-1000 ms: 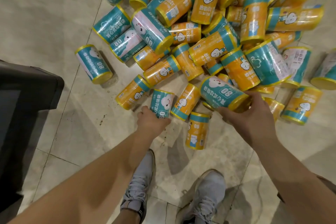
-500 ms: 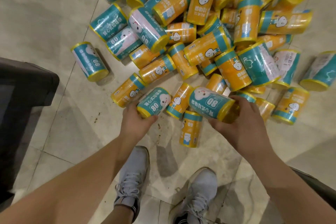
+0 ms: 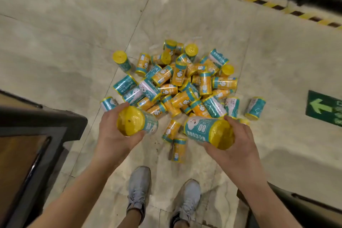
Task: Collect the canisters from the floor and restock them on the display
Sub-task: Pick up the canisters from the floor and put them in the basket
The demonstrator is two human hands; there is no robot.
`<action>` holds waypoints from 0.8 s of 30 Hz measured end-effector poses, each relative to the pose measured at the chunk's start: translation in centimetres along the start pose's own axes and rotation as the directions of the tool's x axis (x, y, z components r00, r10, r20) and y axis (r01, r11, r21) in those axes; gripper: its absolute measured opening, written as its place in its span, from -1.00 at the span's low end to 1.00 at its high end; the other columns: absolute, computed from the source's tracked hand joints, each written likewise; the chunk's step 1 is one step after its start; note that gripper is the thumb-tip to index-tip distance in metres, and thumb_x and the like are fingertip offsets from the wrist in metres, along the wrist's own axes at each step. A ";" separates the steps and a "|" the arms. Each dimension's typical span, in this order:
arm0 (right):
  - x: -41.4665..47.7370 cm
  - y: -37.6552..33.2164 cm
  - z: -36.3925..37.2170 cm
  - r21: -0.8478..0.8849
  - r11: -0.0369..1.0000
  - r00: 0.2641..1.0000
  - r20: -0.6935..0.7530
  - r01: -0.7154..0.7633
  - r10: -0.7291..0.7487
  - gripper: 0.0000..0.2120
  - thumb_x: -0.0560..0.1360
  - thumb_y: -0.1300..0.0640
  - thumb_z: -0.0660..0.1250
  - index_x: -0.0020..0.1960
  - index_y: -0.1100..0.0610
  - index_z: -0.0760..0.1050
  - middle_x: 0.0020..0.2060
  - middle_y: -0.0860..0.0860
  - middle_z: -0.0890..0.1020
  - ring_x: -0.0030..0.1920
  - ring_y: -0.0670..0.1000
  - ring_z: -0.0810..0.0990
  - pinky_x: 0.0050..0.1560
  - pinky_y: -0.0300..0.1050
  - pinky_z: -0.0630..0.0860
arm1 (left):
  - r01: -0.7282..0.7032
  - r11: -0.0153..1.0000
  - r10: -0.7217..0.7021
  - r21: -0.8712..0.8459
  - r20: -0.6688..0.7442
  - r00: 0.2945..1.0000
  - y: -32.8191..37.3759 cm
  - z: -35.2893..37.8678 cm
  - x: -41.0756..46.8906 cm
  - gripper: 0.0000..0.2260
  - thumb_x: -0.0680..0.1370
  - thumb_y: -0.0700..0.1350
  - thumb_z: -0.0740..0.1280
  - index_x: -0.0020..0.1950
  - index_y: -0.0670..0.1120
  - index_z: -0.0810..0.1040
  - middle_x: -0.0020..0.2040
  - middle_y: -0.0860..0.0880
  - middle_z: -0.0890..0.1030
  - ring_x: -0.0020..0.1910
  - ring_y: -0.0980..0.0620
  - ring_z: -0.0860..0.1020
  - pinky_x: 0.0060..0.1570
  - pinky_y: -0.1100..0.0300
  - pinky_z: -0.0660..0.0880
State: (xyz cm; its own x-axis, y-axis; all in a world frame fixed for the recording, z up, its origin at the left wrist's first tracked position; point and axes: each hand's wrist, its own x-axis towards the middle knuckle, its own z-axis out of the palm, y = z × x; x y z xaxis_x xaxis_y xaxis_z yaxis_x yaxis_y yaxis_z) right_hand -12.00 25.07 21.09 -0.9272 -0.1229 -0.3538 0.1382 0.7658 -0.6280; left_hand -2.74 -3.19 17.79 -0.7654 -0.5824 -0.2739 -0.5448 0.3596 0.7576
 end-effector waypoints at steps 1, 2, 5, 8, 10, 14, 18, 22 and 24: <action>-1.1 -1.5 -1.7 0.023 1.000 1.000 -0.022 0.007 -0.007 -0.12 0.28 -0.01 0.64 0.51 -0.01 0.34 0.23 -0.14 0.40 0.31 -0.13 0.39 0.29 -0.25 0.29 | -0.038 0.999 0.037 -0.024 -0.008 0.999 2.1 -1.6 -0.5 -0.22 0.24 0.03 0.65 0.39 0.24 0.40 0.25 0.18 0.40 0.35 0.05 0.42 0.37 -0.07 0.42; -2.3 -3.2 -3.5 0.043 0.999 0.999 -0.036 0.004 -0.002 -0.12 0.29 0.01 0.64 0.52 0.00 0.33 0.24 -0.15 0.39 0.34 -0.11 0.38 0.32 -0.24 0.29 | -0.067 0.997 0.067 -0.046 -0.008 0.998 4.2 -3.3 -1.1 -0.21 0.21 0.10 0.61 0.40 0.23 0.39 0.27 0.18 0.41 0.35 0.06 0.43 0.35 -0.11 0.45; -5.3 -8.1 -8.5 0.111 0.994 0.997 -0.073 0.005 0.003 -0.13 0.26 -0.01 0.65 0.49 -0.01 0.36 0.20 -0.18 0.41 0.34 -0.11 0.40 0.34 -0.16 0.36 | -0.140 0.984 0.142 -0.112 0.009 0.990 10.7 -8.1 -3.0 -0.17 0.18 0.18 0.56 0.43 0.23 0.37 0.33 0.17 0.42 0.34 0.16 0.44 0.31 -0.06 0.49; -8.0 -12.4 -12.9 0.186 0.982 0.992 -0.127 0.034 -0.010 -0.13 0.22 -0.01 0.66 0.46 -0.03 0.39 0.15 -0.20 0.43 0.27 -0.10 0.45 0.33 -0.03 0.46 | -0.188 0.965 0.194 -0.184 0.017 0.981 16.9 -12.5 -4.9 -0.22 0.20 0.06 0.59 0.35 0.34 0.36 0.28 0.29 0.45 0.29 0.29 0.46 0.23 0.18 0.50; -9.8 -15.0 -15.7 0.239 0.969 0.990 -0.142 0.060 -0.026 -0.15 0.22 0.02 0.66 0.44 -0.09 0.39 0.21 -0.19 0.44 0.25 -0.11 0.48 0.31 0.03 0.50 | -0.205 0.948 0.217 -0.244 0.023 0.976 20.4 -15.0 -6.1 -0.22 0.21 -0.02 0.61 0.35 0.32 0.37 0.25 0.35 0.48 0.25 0.33 0.48 0.12 0.34 0.48; -13.8 -19.8 -21.1 0.277 0.944 0.972 -0.201 0.179 -0.125 -0.23 0.25 0.04 0.65 0.37 -0.21 0.41 0.20 -0.29 0.45 0.21 -0.27 0.47 0.16 -0.20 0.48 | -0.258 0.909 0.277 -0.327 0.014 0.961 26.4 -19.9 -8.5 -0.23 0.28 -0.18 0.67 0.39 0.21 0.44 0.27 0.22 0.53 0.24 0.22 0.54 0.19 0.21 0.53; -17.3 -23.6 -25.9 0.330 0.910 0.959 -0.211 0.251 -0.188 -0.25 0.28 -0.01 0.65 0.36 -0.28 0.40 0.23 -0.29 0.46 0.20 -0.25 0.50 0.06 -0.23 0.52 | -0.309 0.859 0.362 -0.408 0.059 0.930 31.6 -25.0 -11.0 -0.22 0.18 0.06 0.63 0.37 0.25 0.48 0.27 0.16 0.57 0.23 0.12 0.58 0.19 0.04 0.57; -20.4 -26.6 -28.8 0.346 0.886 0.941 -0.245 0.310 -0.233 -0.24 0.31 -0.04 0.63 0.42 -0.27 0.38 0.29 -0.23 0.46 0.19 -0.20 0.52 -0.08 -0.32 0.55 | -0.377 0.819 0.460 -0.433 0.102 0.882 35.2 -29.3 -13.2 -0.21 0.17 0.09 0.60 0.39 0.22 0.49 0.29 0.12 0.58 0.25 0.10 0.58 0.22 -0.03 0.57; -21.2 -27.9 -29.4 0.342 0.872 0.926 -0.270 0.349 -0.265 -0.22 0.31 -0.05 0.62 0.44 -0.25 0.36 0.30 -0.21 0.46 0.18 -0.20 0.52 -0.12 -0.39 0.55 | -0.406 0.803 0.494 -0.437 0.106 0.863 36.3 -30.7 -14.0 -0.24 0.18 0.08 0.61 0.37 0.25 0.50 0.28 0.13 0.58 0.25 0.09 0.57 0.22 -0.03 0.57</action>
State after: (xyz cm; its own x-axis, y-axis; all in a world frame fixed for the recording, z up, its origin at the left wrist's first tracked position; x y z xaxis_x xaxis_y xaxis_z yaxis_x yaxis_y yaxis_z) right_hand -6.45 24.86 66.53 -0.9890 -0.1458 0.0260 -0.0842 0.4091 -0.9086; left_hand -1.29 -4.39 67.29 -0.9659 -0.2476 0.0751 0.0230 0.2068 0.9781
